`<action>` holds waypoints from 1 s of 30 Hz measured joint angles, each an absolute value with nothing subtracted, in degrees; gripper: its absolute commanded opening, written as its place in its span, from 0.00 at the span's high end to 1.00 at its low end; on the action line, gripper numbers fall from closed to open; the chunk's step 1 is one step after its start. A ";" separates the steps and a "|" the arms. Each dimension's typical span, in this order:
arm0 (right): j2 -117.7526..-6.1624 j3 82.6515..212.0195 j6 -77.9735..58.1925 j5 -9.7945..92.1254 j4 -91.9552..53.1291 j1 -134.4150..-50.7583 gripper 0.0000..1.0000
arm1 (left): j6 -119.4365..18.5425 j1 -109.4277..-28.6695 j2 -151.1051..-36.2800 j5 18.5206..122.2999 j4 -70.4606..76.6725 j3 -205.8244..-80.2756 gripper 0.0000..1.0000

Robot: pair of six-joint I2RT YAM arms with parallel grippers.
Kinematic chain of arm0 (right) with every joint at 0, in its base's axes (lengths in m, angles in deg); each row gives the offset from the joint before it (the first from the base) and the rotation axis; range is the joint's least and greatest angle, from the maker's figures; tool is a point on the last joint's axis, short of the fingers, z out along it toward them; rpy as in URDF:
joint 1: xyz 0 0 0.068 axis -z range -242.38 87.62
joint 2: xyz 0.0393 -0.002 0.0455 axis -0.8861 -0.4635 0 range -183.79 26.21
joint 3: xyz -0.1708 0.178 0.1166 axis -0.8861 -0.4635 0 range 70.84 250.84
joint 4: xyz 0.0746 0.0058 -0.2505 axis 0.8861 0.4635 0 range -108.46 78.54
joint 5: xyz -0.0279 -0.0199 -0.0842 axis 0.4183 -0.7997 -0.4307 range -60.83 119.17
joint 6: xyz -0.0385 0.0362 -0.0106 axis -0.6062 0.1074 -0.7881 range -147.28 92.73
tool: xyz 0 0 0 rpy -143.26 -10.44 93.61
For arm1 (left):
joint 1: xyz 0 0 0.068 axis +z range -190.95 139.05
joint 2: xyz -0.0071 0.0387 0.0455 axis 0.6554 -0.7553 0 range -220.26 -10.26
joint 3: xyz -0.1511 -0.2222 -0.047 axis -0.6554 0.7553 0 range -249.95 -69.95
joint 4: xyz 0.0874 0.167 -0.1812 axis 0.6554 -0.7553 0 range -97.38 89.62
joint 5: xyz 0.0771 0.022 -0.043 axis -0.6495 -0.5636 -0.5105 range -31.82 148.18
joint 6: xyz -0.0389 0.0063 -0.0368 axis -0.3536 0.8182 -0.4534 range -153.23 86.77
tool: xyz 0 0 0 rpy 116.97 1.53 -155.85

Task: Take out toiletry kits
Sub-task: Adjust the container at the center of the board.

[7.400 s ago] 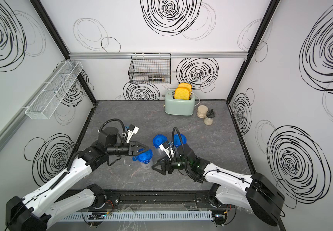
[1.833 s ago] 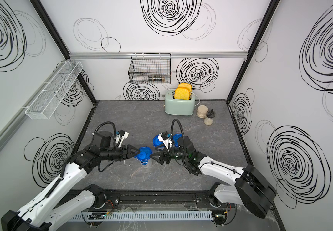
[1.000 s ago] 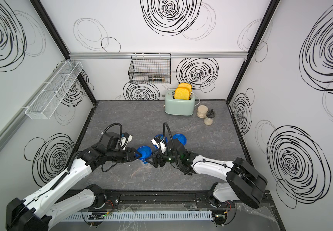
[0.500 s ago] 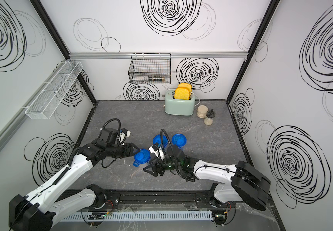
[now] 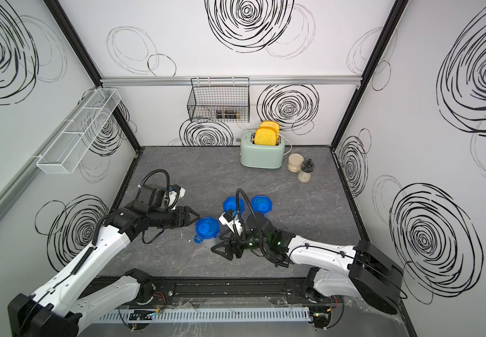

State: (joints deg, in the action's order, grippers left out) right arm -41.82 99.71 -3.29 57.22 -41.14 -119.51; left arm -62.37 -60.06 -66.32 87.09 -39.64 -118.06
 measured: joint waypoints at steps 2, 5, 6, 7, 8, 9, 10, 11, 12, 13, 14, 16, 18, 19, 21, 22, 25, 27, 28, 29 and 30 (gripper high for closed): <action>-40.99 99.71 -3.48 57.24 -40.81 -117.45 0.28 | -62.44 -60.57 -64.63 88.29 -39.60 -117.04 0.39; -41.19 99.77 -3.81 57.24 -39.63 -115.11 0.28 | -62.96 -62.12 -63.02 89.69 -39.62 -115.09 0.39; -41.49 99.90 -3.92 57.26 -39.19 -114.76 0.28 | -63.14 -62.88 -62.97 90.10 -39.60 -114.52 0.39; -42.04 100.19 -3.99 57.33 -38.82 -114.70 0.29 | -63.27 -63.54 -63.10 90.28 -39.58 -114.13 0.39; -42.57 100.54 -4.03 57.61 -38.54 -114.68 0.29 | -63.42 -64.00 -63.21 90.34 -39.51 -113.87 0.39; -43.37 101.06 -4.07 58.09 -38.34 -114.68 0.29 | -63.49 -64.50 -63.34 90.39 -39.49 -113.63 0.39; -43.96 101.41 -4.05 58.42 -38.34 -114.68 0.29 | -63.62 -64.78 -63.45 90.37 -39.47 -113.52 0.40; -44.55 101.74 -4.05 58.77 -38.34 -114.79 0.30 | -63.66 -64.98 -63.61 90.34 -39.38 -113.41 0.40; -44.93 101.87 -4.03 59.01 -38.38 -114.87 0.29 | -63.71 -65.05 -63.78 90.30 -39.29 -113.39 0.40; -45.19 101.87 -4.01 59.21 -38.47 -115.05 0.30 | -63.73 -65.07 -63.95 90.28 -39.20 -113.39 0.41; -45.47 101.87 -3.99 59.45 -38.47 -115.35 0.30 | -63.71 -65.07 -64.20 90.23 -39.07 -113.39 0.42; -46.19 101.94 -3.96 59.80 -38.67 -116.19 0.30 | -63.68 -65.07 -64.92 90.04 -38.79 -113.36 0.45; -47.13 102.22 -3.96 60.10 -38.69 -117.10 0.30 | -63.62 -65.07 -65.83 89.71 -38.53 -113.36 0.48; -47.59 102.46 -3.96 60.21 -38.71 -117.52 0.30 | -63.64 -65.07 -66.21 89.53 -38.37 -113.36 0.48; -48.27 102.79 -3.94 60.32 -39.08 -118.57 0.30 | -63.62 -64.98 -66.82 89.05 -38.02 -113.39 0.48; -48.40 102.81 -3.96 60.37 -39.26 -119.05 0.30 | -63.55 -64.87 -67.01 88.94 -37.94 -113.39 0.48; -48.58 102.83 -3.96 60.70 -40.02 -120.67 0.30 | -63.12 -64.24 -67.80 88.75 -37.94 -113.39 0.49; -48.60 102.83 -3.99 60.98 -40.42 -121.56 0.30 | -62.70 -63.54 -68.41 88.75 -37.92 -113.39 0.49; -48.62 102.83 -4.01 61.04 -40.59 -121.82 0.30 | -62.53 -63.21 -68.61 88.86 -37.78 -113.41 0.49; -48.71 102.83 -4.03 61.18 -40.94 -122.13 0.30 | -62.31 -62.88 -68.79 88.86 -37.63 -113.50 0.49; -48.86 102.83 -4.05 61.24 -41.34 -122.46 0.30 | -62.09 -62.56 -69.00 88.86 -37.52 -113.56 0.49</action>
